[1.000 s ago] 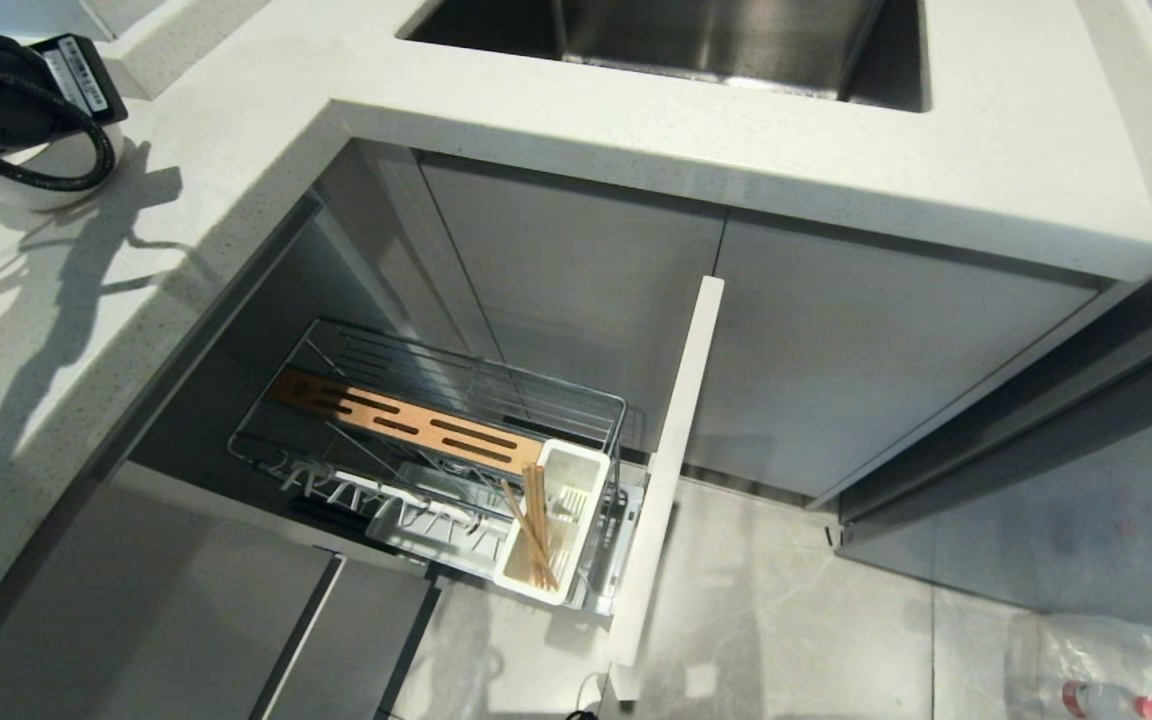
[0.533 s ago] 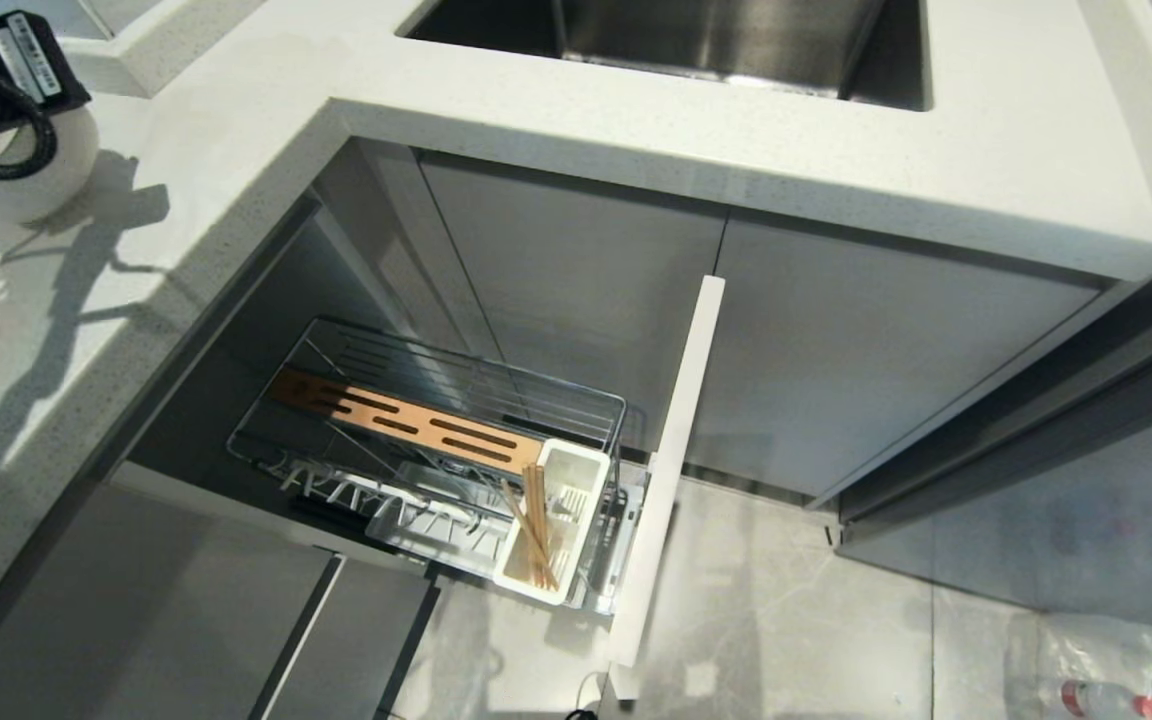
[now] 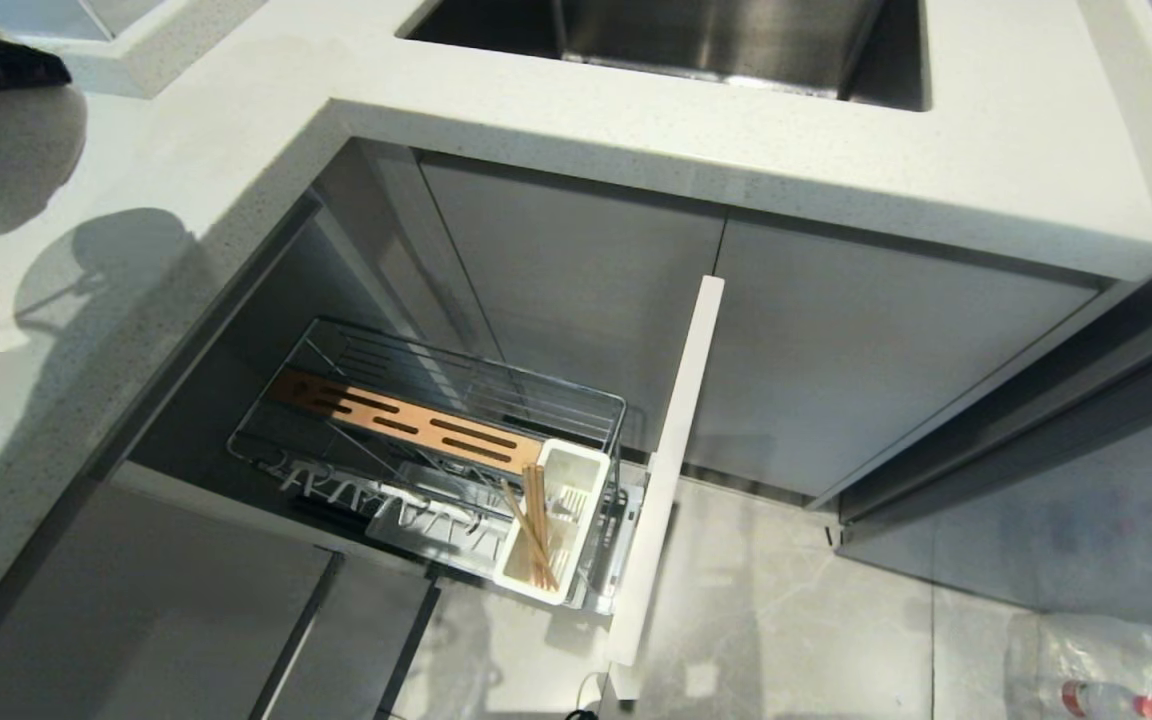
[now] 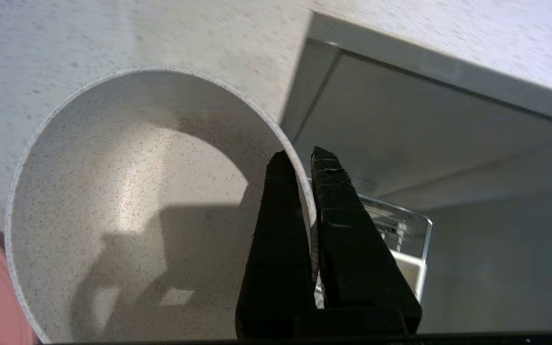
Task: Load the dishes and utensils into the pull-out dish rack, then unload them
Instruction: Pick up the bowl and place it in the cupboard
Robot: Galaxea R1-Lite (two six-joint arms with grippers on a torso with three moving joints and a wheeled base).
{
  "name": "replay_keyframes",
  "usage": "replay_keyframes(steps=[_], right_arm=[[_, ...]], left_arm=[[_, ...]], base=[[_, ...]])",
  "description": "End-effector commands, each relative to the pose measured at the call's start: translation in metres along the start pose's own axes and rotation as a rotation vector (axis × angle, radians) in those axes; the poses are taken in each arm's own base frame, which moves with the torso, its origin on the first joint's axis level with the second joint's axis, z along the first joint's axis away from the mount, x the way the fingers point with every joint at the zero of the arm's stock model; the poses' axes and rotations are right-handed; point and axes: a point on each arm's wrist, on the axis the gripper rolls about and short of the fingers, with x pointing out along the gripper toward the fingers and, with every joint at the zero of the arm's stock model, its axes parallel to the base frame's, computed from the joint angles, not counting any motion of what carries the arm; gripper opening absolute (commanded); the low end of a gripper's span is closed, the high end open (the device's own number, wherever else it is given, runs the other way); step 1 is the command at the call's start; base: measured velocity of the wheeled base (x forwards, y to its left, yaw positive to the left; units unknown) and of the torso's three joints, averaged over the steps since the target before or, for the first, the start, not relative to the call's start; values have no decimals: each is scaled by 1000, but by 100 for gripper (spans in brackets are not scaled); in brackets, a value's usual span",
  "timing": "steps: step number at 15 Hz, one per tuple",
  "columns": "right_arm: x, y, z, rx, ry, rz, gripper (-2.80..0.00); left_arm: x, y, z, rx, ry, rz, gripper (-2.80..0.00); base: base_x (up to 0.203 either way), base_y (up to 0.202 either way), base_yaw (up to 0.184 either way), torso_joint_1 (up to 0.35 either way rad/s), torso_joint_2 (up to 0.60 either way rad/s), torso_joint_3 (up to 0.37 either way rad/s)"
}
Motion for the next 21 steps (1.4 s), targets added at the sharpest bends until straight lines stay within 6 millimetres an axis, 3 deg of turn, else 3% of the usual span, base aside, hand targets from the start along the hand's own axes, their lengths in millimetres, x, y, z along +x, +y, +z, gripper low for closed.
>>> replay_keyframes(steps=[1, 4, 7, 9, 12, 14, 17, 21], right_arm=[[0, 0, 0, 0, 2, -1, -280], [0, 0, 0, 0, 3, 0, -280], [0, 0, 0, 0, 3, -1, -280], [0, 0, 0, 0, 2, -1, -280], [0, 0, 0, 0, 3, 0, -280], [0, 0, -1, 0, 3, -1, -280], [0, 0, 0, 0, 3, -1, -280], [0, 0, 0, 0, 2, -1, -280]], left_arm=[[-37, -7, -6, 7, -34, -71, -280], [-69, -17, -10, -190, -67, -230, -280], [-80, -20, -17, -322, -112, -332, -280], [-65, -29, -19, -356, -154, -341, -280], [-41, -51, -2, -558, -310, -379, -280], [-20, -72, -2, -690, -358, -291, -280], [5, -108, -19, -846, -314, -185, -280], [25, -144, -62, -876, -229, -189, -280]], base=[[0, 0, 0, 0, 0, 0], [0, 0, 0, 0, 0, 0], [0, 0, 0, 0, 0, 0], [0, 0, 0, 0, 0, 0], [0, 0, 0, 0, 0, 0], [0, 0, 0, 0, 0, 0], [0, 0, 0, 0, 0, 0], [0, 0, 0, 0, 0, 0]])
